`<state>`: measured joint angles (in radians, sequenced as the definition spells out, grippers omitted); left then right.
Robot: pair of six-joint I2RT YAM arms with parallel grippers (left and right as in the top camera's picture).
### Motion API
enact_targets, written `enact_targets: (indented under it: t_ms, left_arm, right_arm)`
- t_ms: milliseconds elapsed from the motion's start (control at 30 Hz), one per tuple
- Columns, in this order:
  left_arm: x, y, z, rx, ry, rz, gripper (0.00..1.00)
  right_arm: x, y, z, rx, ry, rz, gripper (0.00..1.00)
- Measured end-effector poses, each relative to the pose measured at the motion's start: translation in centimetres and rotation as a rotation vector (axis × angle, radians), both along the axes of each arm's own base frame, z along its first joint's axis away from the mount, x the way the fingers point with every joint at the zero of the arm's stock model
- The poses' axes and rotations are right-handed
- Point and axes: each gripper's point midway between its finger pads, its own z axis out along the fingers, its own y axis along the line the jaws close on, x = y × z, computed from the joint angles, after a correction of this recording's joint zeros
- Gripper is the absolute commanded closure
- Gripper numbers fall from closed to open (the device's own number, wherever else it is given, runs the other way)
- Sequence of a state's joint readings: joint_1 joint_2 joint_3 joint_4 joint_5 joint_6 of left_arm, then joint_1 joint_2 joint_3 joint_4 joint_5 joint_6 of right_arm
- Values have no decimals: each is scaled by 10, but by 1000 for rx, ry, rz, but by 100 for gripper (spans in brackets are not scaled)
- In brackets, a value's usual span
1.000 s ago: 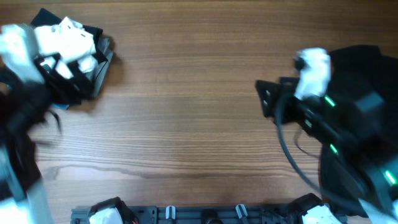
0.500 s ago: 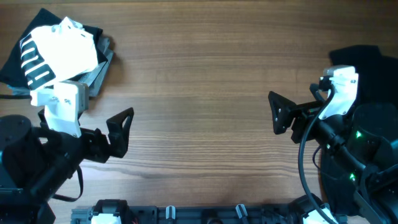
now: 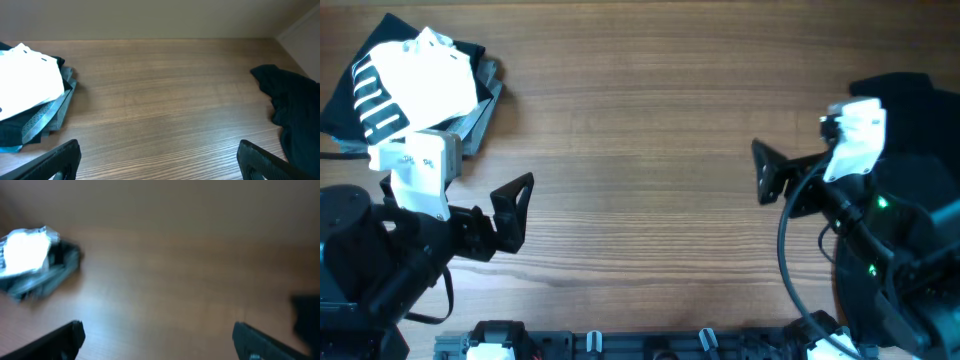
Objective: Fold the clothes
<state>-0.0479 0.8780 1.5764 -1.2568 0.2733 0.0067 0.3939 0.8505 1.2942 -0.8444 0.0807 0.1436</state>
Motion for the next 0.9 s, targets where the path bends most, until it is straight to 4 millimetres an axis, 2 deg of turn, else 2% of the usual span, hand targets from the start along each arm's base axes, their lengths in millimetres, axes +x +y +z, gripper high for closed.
enact_targets:
  t_ms: [133, 200, 267, 400, 500, 700, 900]
  left_arm:
    - [0, 0, 0, 0, 2, 0, 0]
    - [0, 0, 0, 0, 2, 0, 0]
    - [0, 0, 0, 0, 1, 0, 0]
    - [0, 0, 0, 0, 2, 0, 0]
    - [0, 0, 0, 0, 0, 0, 0]
    - [0, 0, -1, 0, 2, 0, 0]
    - [0, 0, 0, 0, 1, 0, 0]
  right_arm:
    - [0, -13, 9, -1, -227, -8, 0]
    - [-5, -18, -2, -9, -298, -7, 0]
    - [-9, -22, -27, -14, -347, -4, 0]
    - [-8, -20, -99, -24, -367, 12, 0]
    - [-12, -20, -139, -16, -407, 19, 0]
    - [-18, -20, -171, 15, -483, 20, 1]
    - [-15, -18, -199, 30, -410, 24, 0]
